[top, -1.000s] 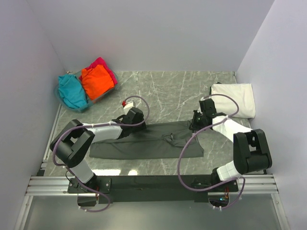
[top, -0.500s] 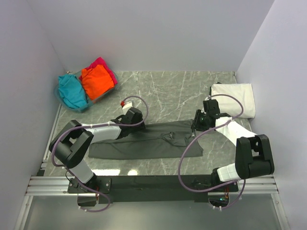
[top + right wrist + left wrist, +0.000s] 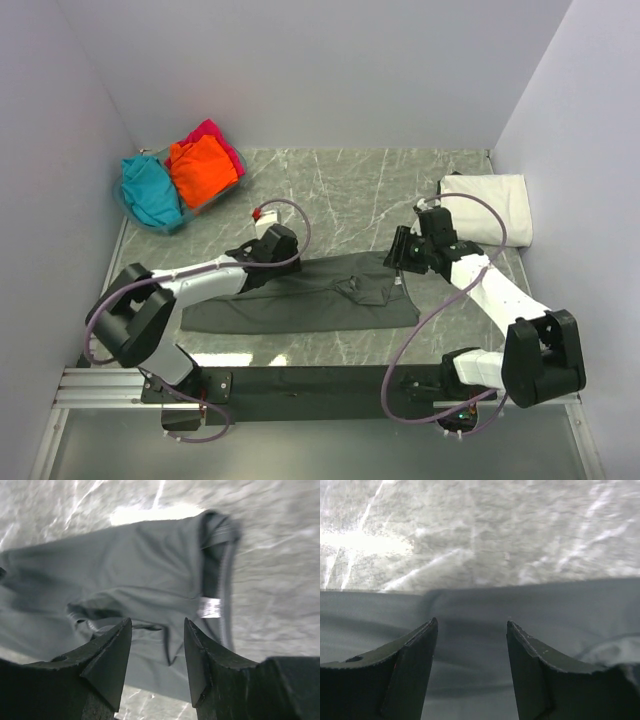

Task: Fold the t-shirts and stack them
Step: Fold the tshirt

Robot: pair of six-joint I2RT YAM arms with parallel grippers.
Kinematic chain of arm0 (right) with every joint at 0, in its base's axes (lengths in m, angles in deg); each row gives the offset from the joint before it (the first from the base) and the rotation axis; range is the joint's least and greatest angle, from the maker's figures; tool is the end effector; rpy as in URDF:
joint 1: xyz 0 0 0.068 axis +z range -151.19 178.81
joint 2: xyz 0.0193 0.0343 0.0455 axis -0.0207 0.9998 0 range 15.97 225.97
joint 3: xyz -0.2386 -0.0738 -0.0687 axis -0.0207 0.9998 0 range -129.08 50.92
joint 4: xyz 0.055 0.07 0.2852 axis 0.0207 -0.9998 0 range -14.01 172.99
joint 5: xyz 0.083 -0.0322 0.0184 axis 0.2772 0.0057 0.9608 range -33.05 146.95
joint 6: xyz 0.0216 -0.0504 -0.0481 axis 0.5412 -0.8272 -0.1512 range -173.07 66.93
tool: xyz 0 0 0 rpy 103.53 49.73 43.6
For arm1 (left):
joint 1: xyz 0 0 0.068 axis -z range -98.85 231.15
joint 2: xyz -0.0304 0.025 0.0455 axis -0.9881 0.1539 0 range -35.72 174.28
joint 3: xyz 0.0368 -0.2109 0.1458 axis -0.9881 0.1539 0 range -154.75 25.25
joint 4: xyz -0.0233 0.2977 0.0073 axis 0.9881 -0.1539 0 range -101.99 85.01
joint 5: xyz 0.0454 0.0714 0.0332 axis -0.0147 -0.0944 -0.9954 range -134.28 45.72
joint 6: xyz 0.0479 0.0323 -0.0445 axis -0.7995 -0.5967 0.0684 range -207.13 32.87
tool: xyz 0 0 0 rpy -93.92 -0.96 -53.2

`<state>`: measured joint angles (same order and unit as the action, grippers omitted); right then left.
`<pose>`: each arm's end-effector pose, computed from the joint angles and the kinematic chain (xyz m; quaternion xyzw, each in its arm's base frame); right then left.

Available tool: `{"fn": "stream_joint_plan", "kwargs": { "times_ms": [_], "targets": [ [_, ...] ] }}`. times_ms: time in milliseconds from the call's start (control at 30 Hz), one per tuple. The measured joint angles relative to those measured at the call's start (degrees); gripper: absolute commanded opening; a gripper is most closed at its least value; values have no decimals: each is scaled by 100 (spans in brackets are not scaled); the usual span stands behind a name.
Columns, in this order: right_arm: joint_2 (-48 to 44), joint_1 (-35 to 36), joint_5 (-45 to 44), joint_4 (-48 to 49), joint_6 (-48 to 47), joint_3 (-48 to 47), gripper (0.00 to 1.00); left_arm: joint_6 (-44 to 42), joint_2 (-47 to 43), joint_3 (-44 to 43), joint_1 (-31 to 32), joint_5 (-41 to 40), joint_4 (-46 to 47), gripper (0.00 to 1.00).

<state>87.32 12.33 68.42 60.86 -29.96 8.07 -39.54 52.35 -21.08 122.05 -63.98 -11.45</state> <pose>0.2922 0.0826 0.1640 0.0448 0.9364 0.1946 0.2887 0.2787 -0.2145 0.1207 -0.1146 0.9153 -0.1308 0.3633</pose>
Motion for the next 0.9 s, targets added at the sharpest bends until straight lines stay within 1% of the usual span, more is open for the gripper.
{"fn": "stream_joint_plan", "kwargs": {
  "times_ms": [100, 200, 367, 500, 733, 900],
  "targets": [
    [76, 170, 103, 33, 46, 0, 53, 11, -302, 57, 94, -31, 2, 63],
    [422, 282, 199, 175, 118, 0, 51, 35, -562, 389, 166, 11, 155, 62],
    [1259, 337, 299, 280, 299, 0, 50, 170, -616, 1115, 313, 105, 289, 62],
    [1552, 337, 328, 345, 393, -39, 50, 260, -638, 1182, 385, 197, 509, 62],
    [2494, 289, 431, 334, 404, -1010, 50, 291, -501, 1147, 466, 304, 754, 62],
    [3217, 96, 485, 262, 341, -1873, 50, 435, -337, 957, 533, 361, 706, 63]
  ]
}}
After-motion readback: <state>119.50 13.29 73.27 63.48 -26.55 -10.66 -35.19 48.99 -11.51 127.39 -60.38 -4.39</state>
